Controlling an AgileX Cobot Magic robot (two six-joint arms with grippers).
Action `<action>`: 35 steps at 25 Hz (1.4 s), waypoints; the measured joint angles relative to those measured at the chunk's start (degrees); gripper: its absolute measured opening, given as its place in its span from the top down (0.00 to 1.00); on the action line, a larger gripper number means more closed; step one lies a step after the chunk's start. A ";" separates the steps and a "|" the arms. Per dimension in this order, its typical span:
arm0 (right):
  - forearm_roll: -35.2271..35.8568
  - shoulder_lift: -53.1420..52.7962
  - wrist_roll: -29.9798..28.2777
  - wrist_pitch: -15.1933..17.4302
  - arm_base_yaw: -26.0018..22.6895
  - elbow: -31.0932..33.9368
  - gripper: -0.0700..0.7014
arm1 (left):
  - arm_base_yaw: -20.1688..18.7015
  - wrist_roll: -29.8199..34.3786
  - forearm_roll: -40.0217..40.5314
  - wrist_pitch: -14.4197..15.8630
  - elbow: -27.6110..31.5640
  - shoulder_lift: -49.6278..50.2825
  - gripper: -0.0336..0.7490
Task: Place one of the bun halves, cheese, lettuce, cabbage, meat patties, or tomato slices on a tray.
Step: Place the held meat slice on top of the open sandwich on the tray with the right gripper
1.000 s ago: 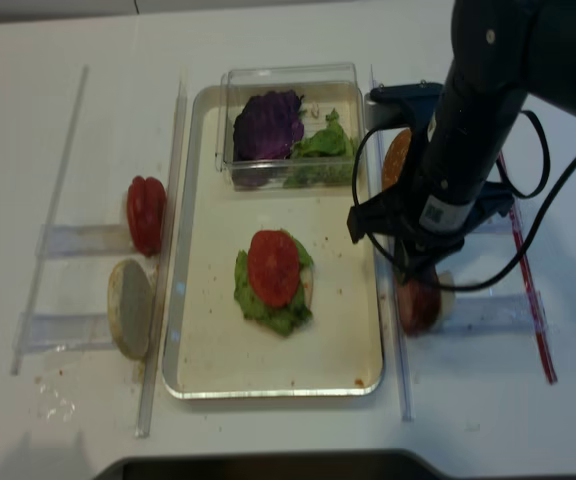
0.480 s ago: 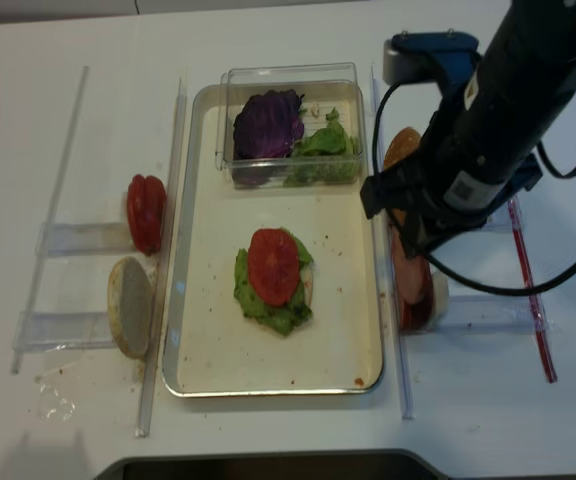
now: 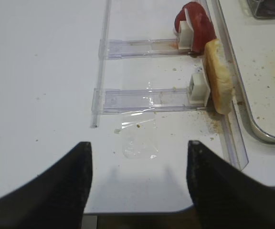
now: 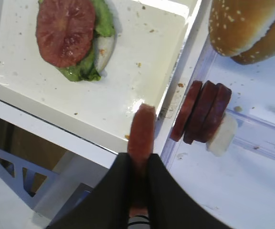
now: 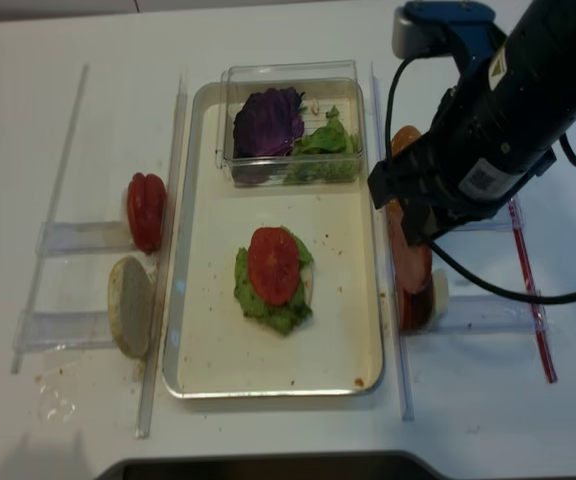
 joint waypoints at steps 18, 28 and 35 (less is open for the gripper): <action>17.57 -0.23 -20.78 0.21 -14.62 0.00 0.78 | 0.00 -0.91 0.46 0.00 0.00 0.00 0.43; 29.70 3.40 -31.36 -0.02 -17.64 0.00 0.78 | 0.00 -1.03 0.46 0.00 0.00 0.00 0.43; 39.29 8.65 -36.98 -0.66 -17.64 0.00 0.78 | 0.00 -1.03 0.46 0.00 0.00 0.00 0.43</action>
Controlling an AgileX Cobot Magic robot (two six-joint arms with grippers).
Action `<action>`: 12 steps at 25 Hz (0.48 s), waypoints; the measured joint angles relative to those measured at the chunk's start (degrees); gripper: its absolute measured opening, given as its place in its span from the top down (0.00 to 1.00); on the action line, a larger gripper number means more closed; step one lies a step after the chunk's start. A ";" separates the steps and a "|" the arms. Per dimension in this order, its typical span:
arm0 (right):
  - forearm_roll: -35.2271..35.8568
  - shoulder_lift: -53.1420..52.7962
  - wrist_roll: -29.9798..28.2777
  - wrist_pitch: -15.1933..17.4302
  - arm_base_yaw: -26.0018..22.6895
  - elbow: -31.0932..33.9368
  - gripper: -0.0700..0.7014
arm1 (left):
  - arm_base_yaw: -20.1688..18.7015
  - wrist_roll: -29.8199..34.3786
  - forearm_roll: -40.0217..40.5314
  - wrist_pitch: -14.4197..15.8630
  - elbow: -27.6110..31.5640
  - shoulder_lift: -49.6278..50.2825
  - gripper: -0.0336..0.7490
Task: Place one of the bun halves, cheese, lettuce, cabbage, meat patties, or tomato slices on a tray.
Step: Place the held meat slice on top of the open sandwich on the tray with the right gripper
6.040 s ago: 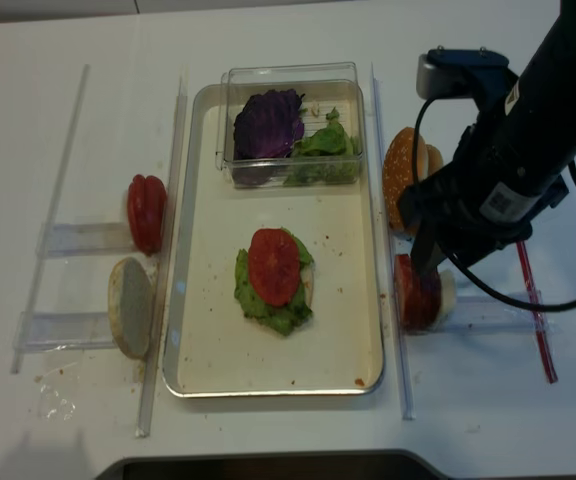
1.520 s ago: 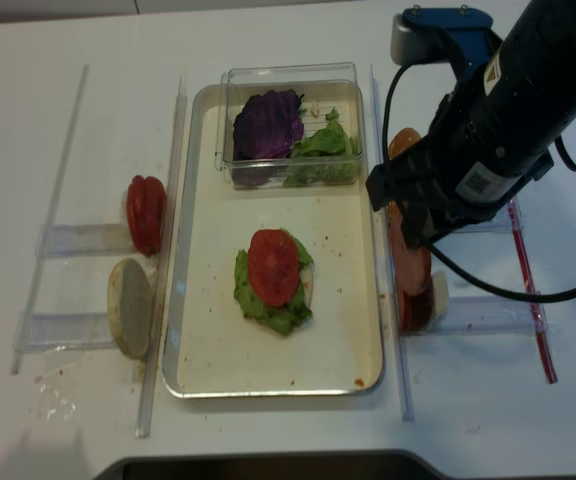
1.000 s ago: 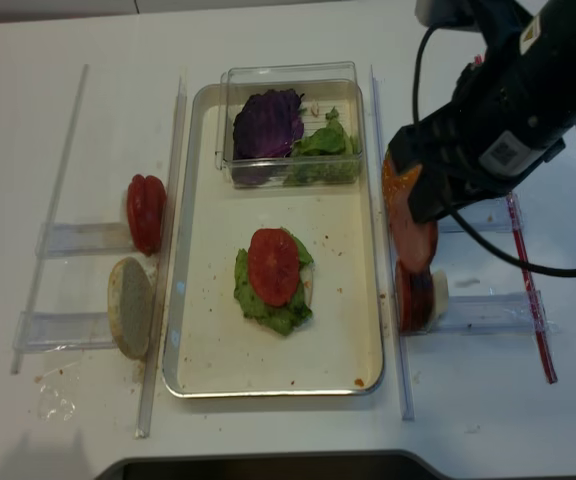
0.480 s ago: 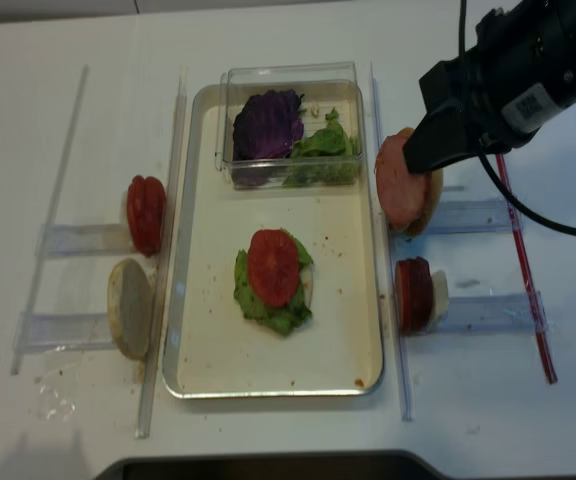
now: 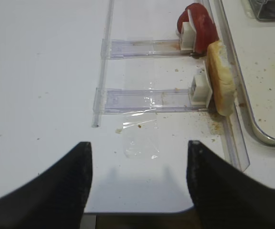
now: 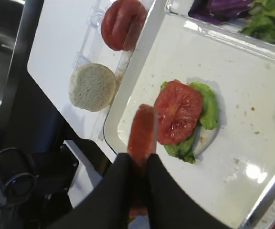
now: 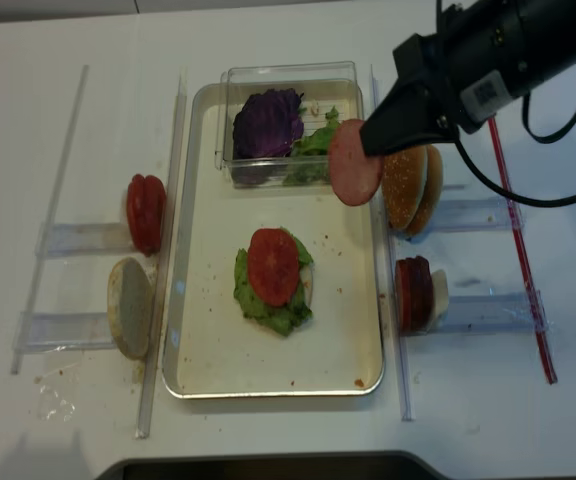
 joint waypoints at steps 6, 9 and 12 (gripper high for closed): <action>5.04 3.86 -2.87 -0.60 0.00 0.00 0.78 | 0.00 0.00 0.02 0.00 0.00 0.00 0.43; 6.63 4.92 -3.74 -0.60 0.00 0.00 0.78 | 0.00 0.00 0.02 0.00 0.00 0.00 0.43; 7.76 6.10 -3.96 -0.68 0.00 0.00 0.78 | 0.00 0.00 0.09 0.00 0.00 0.00 0.43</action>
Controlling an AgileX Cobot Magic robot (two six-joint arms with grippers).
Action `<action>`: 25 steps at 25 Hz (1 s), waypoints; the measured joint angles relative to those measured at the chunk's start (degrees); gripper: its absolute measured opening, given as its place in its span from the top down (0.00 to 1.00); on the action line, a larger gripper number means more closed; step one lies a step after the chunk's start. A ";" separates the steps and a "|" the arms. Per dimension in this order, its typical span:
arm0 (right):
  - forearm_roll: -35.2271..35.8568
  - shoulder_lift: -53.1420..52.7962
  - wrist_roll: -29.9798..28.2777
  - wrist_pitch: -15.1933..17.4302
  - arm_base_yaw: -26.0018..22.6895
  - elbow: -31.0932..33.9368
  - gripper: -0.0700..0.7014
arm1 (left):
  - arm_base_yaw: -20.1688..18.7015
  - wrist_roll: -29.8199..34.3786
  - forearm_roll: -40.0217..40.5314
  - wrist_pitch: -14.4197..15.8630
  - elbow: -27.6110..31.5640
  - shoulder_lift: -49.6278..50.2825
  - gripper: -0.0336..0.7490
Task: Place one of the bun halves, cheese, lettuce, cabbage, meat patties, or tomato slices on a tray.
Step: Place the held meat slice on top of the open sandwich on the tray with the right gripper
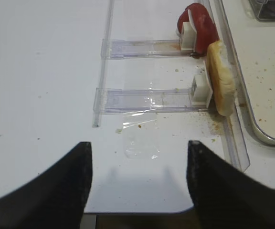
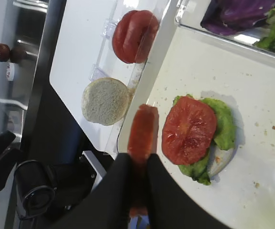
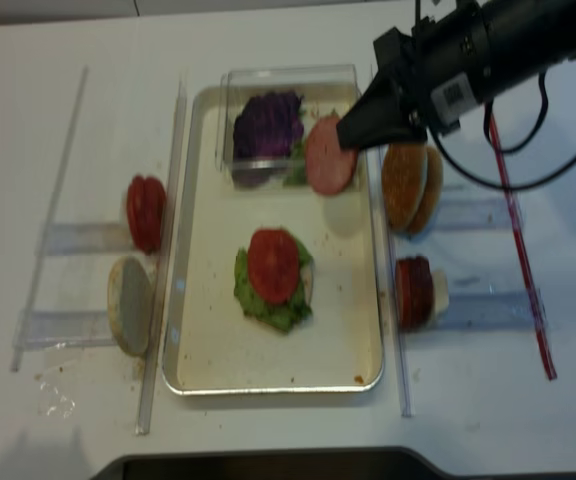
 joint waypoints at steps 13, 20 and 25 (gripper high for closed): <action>4.99 4.19 -2.95 -0.64 4.74 0.00 0.78 | 0.00 -0.12 0.00 0.00 0.00 0.00 0.43; 5.11 5.89 -4.43 -0.82 7.60 0.00 0.78 | 0.00 -0.24 0.04 0.00 0.00 0.00 0.43; 5.31 7.54 -5.93 -0.92 8.62 0.00 0.78 | 0.00 -0.24 0.04 0.00 0.00 0.00 0.43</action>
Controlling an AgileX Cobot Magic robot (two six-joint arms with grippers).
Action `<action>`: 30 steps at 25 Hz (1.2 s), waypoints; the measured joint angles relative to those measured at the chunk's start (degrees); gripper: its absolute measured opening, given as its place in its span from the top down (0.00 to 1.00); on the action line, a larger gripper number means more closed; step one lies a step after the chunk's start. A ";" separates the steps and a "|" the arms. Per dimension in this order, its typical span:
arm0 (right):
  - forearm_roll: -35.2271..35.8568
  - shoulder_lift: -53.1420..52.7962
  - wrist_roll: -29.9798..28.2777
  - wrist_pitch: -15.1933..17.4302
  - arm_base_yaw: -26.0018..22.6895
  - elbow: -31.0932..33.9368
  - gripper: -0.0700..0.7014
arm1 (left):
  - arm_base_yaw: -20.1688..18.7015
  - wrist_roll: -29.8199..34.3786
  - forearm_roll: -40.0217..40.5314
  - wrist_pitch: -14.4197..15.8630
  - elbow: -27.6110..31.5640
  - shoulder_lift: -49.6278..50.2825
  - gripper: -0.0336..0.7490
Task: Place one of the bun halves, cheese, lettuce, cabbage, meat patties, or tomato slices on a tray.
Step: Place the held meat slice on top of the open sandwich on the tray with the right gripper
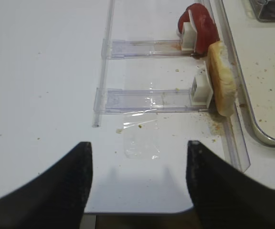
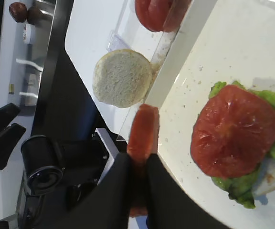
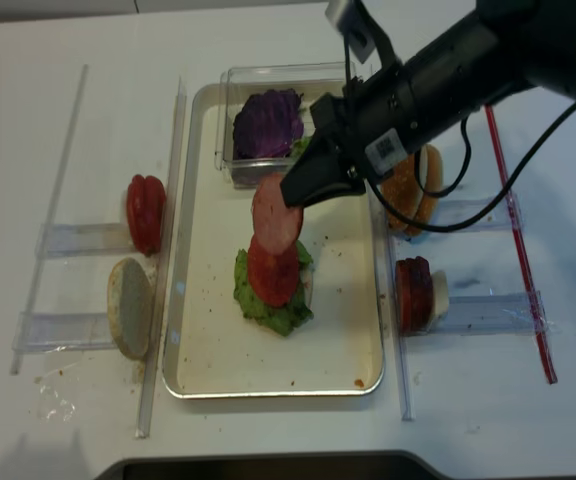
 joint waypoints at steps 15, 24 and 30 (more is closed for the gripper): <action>1.46 5.92 -3.95 -0.52 1.18 0.00 0.78 | 0.00 0.00 0.00 0.00 0.00 0.00 0.43; 1.80 8.56 -4.40 -0.52 1.18 0.00 0.78 | 0.00 0.00 0.00 0.00 0.00 0.00 0.43; 1.80 10.08 -4.51 -0.61 1.18 0.00 0.78 | 0.00 0.00 0.00 0.00 0.00 0.00 0.43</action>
